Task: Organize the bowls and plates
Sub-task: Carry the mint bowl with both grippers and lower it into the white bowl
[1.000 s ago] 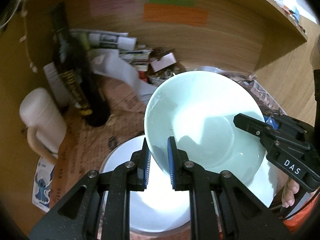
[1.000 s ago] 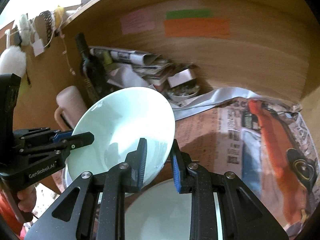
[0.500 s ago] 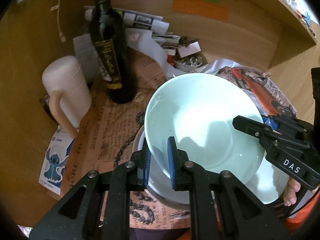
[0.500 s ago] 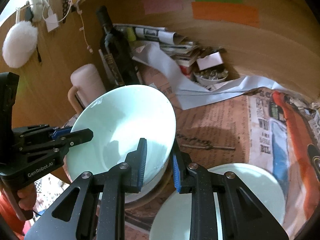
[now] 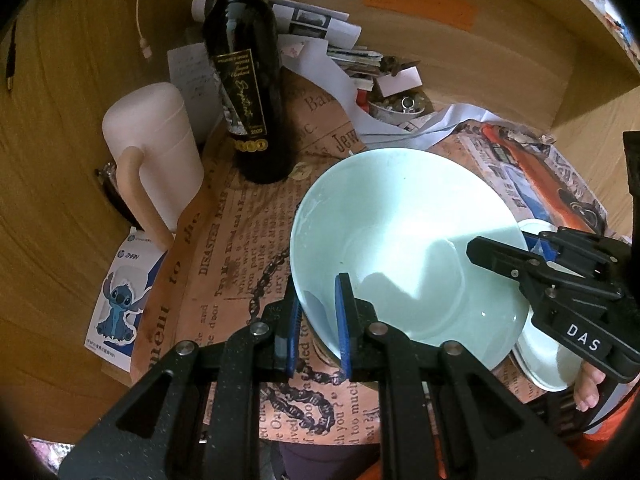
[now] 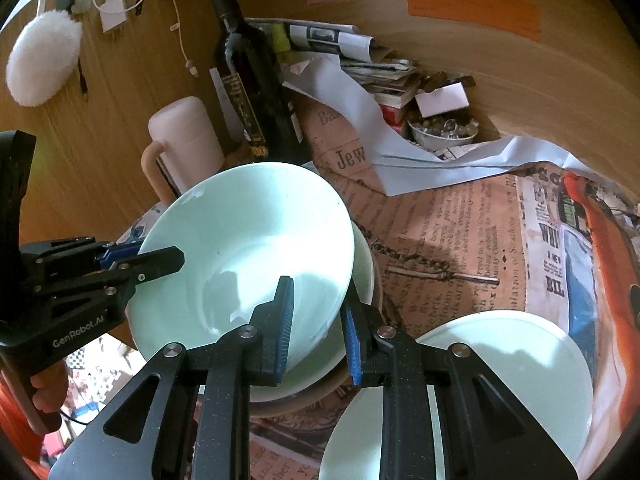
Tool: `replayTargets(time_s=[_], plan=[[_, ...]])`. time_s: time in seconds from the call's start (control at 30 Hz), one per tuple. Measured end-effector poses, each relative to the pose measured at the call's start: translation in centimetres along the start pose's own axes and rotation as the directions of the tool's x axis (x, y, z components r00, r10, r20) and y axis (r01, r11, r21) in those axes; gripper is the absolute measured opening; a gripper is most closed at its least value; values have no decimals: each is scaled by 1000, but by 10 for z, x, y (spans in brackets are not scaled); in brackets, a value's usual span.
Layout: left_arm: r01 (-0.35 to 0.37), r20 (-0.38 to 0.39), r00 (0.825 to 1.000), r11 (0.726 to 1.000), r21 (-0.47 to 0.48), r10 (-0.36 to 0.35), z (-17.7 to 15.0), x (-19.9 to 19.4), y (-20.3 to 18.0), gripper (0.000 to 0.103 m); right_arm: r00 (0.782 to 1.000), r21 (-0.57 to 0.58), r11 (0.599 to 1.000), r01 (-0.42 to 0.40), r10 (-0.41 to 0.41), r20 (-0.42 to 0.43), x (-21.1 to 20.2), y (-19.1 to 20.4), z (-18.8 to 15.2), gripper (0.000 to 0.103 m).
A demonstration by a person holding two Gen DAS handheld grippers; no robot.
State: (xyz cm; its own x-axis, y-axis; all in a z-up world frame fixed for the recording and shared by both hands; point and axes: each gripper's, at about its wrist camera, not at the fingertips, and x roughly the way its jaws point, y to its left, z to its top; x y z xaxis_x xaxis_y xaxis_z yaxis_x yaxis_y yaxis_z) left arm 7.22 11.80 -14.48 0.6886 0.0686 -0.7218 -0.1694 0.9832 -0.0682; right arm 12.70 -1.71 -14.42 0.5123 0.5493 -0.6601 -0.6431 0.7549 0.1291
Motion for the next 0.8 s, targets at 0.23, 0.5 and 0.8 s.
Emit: replayTargets(time_s=[0.23, 0.5, 0.8], plan=[[-7, -6, 1000, 1000, 11, 7, -2, 3, -1, 16, 1000, -5, 1000, 3, -3, -1, 1, 1, 0, 22], [-13, -11, 1000, 999, 32, 13, -4, 7, 1, 16, 999, -55, 998, 44, -43, 16, -3, 8, 0, 24], [-16, 0, 1000, 999, 49, 16, -4, 3, -2, 16, 998, -67, 996, 56, -54, 27, -2, 9, 1, 31]])
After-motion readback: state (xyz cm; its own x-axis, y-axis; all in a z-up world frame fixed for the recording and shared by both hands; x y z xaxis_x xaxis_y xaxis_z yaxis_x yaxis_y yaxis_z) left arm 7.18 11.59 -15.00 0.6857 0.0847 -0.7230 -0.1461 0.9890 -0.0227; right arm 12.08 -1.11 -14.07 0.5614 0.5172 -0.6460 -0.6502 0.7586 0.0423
